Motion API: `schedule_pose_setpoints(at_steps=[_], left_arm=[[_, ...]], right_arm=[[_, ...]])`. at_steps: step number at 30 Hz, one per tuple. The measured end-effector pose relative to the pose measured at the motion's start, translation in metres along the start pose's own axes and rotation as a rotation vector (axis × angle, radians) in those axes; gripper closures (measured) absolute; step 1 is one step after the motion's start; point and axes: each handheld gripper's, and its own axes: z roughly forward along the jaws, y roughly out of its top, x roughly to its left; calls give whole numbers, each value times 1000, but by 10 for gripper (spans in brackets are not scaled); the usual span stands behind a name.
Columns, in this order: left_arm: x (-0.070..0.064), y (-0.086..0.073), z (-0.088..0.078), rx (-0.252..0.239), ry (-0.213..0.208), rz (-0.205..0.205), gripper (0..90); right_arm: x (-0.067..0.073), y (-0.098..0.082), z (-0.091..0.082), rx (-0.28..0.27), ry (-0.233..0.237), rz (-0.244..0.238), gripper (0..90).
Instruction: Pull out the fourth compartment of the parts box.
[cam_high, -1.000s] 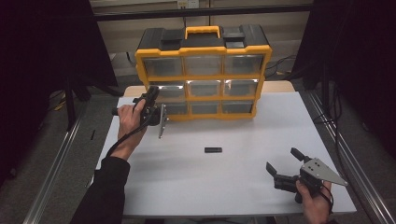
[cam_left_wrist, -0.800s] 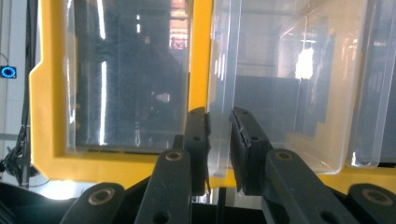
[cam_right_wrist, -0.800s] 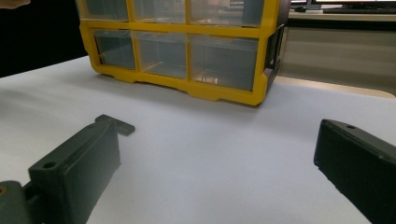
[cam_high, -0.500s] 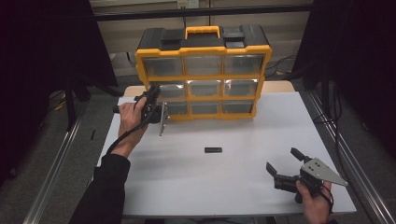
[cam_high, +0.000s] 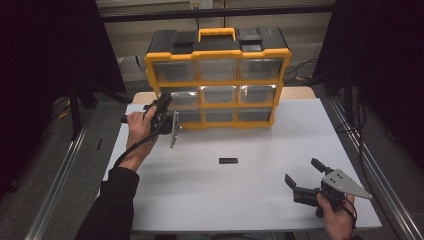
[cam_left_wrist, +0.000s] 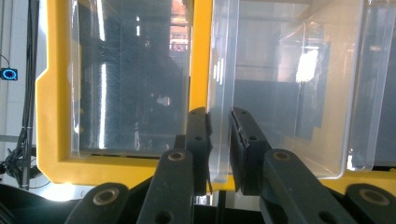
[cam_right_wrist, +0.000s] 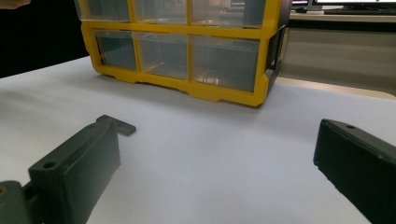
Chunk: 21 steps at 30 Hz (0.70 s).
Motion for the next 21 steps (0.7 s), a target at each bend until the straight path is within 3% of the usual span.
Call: schedule_pose_setpoints(at_steps=[13, 21], left_arm=[[-2, 0, -8, -12, 8, 6, 791], [-4, 2, -14, -11, 12, -11, 791]], right_arm=[[0, 0, 0, -9, 0, -3, 0], [0, 0, 0, -6, -1, -2, 0]])
